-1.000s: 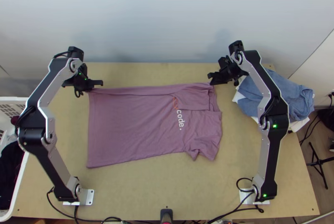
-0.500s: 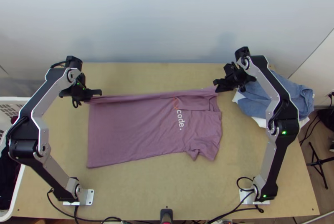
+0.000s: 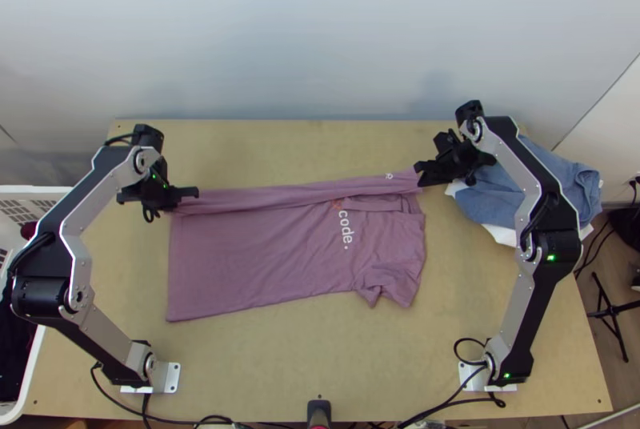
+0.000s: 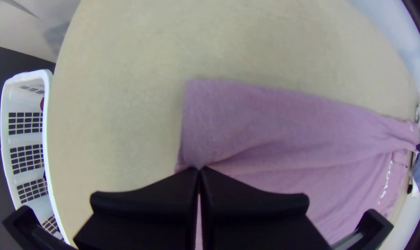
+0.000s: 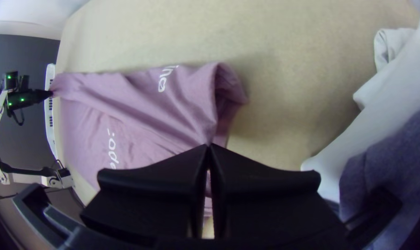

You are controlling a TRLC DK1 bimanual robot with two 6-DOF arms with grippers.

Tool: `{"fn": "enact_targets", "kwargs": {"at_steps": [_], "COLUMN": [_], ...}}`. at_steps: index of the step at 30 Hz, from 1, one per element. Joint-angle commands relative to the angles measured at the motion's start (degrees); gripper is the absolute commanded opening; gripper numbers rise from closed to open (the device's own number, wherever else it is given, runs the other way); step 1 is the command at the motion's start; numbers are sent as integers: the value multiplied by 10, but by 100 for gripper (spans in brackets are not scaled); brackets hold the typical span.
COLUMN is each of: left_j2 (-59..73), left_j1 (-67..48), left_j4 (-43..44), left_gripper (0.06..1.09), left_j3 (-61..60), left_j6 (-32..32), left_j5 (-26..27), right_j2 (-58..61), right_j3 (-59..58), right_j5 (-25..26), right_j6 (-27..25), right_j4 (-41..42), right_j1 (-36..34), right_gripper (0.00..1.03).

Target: Fold the t-shirt

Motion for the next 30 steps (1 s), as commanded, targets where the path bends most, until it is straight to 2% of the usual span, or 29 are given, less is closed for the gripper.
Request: {"fn": "enact_targets", "kwargs": {"at_steps": [1,4,5,6,7,8,12,13,15,20,26,29,30], "left_j2": [-17,-16,-17,-17,-17,-16,-17,-20,-33,-73,-113,-155,-176], "left_j1": [-23,-26,-26,-26,-26,-26,-28,-28,-23,-5,-2,-58,-85], "left_j4": [15,24,24,24,23,22,14,13,12,6,-41,-82,-87], "left_gripper": [11,21,30,46,57,61,83,85,102,104,103,103,103], "left_j3": [-48,-56,-57,-57,-59,-61,-70,-71,-68,-51,-44,-68,-86], "left_j6": [-8,-9,-12,-16,-17,-18,-15,-15,-13,-9,25,56,64], "left_j5": [-1,-1,-1,-1,-1,-2,-4,-5,-12,-18,-23,-22,-23], "right_j2": [-4,-6,-8,-9,-12,-15,-36,-41,-50,-85,-146,-190,-205], "right_j3": [-25,-29,-30,-33,-35,-38,-50,-53,-52,-58,-106,-158,-178], "right_j5": [-1,-1,-1,-1,-1,-1,-3,-3,-2,-2,-2,-1,-1], "right_j6": [-1,0,1,1,0,0,-18,-24,-41,-56,-60,-64,-64], "right_j4": [12,12,12,12,12,12,6,2,-15,-34,-51,-57,-57], "right_j1": [4,5,6,7,9,10,14,17,20,19,15,19,19], "right_gripper": [7,16,20,25,31,37,65,72,87,95,95,94,91]}}
